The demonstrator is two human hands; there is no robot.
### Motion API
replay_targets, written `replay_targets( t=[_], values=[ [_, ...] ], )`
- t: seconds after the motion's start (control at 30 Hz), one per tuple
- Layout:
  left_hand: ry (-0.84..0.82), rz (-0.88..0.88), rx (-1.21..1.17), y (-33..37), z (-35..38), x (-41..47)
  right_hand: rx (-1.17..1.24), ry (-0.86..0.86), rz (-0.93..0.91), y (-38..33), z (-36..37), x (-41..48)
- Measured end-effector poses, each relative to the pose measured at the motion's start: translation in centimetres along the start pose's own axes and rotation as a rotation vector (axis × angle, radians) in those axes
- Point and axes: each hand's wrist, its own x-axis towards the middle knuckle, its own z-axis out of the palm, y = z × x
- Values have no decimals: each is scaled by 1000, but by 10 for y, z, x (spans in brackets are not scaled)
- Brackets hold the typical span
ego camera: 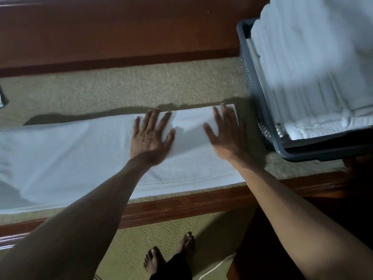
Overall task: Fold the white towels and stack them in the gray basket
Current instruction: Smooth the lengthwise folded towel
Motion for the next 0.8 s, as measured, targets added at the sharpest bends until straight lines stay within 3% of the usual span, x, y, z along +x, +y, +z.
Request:
replay_targets(
  t=[0.1, 0.23, 0.4, 0.53, 0.7, 0.8],
  values=[
    [5, -3, 7, 1, 0, 0, 65, -43, 228, 8, -5, 5],
    [1, -12, 19, -1, 1, 0, 7, 97, 44, -31, -9, -13],
    [5, -7, 29, -1, 1, -2, 4, -8, -192, -29, 10, -66],
    [12, -13, 32, 1, 1, -1, 23, -5, -152, 8, 4, -76],
    [10, -22, 32, 3, 2, -2, 10, 66, 195, 5, -9, -74],
    [9, -18, 27, 4, 3, -1, 82, 165, 34, -35, -14, -57]
  ],
)
